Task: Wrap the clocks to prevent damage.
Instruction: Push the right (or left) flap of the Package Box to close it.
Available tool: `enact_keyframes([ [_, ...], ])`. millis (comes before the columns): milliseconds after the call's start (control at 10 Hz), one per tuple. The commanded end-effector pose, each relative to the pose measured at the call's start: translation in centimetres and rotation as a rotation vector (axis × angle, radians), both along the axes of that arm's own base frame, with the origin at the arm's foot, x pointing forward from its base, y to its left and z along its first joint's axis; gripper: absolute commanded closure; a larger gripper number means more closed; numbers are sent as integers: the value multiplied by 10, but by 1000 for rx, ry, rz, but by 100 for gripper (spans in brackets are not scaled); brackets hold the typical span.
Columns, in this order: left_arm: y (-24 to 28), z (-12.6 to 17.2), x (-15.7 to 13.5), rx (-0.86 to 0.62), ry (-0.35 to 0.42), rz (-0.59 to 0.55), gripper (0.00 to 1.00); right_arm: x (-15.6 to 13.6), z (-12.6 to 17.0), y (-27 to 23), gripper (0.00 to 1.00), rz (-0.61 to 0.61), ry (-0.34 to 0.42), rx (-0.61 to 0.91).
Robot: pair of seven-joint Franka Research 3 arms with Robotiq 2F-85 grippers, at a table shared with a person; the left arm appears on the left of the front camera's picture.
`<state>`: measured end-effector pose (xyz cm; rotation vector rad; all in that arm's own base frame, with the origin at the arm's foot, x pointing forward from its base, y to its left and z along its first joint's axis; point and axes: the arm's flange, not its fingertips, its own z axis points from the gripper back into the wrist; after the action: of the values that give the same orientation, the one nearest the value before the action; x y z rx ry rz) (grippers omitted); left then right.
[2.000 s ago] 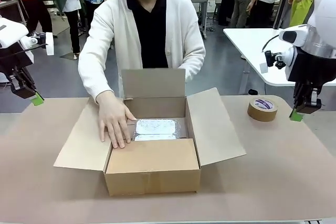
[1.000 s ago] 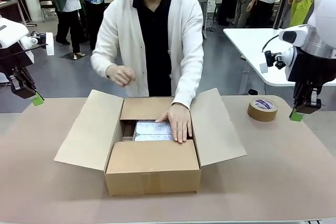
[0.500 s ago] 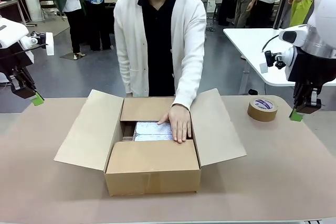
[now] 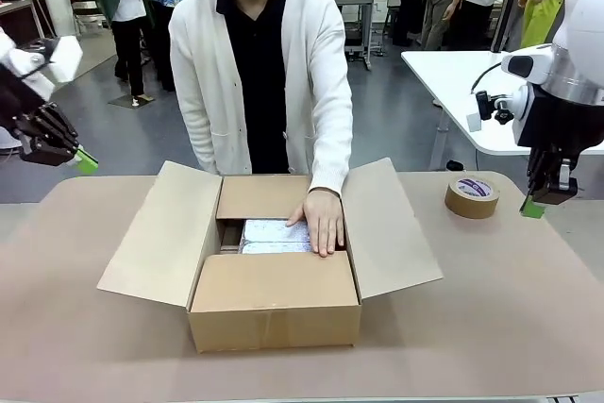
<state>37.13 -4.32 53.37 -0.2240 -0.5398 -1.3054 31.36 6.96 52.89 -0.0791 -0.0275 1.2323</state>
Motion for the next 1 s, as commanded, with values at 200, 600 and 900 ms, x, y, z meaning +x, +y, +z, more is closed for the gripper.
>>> enact_keyframes([
  [200,50,-85,20,-364,88,-245,100,0,0,-1,99,-4,-3,4],
  [600,62,-90,19,-313,141,-178,100,0,0,-1,99,-4,-3,4],
  [900,68,-114,20,-362,188,-192,100,0,0,-1,99,-4,-3,4],
])
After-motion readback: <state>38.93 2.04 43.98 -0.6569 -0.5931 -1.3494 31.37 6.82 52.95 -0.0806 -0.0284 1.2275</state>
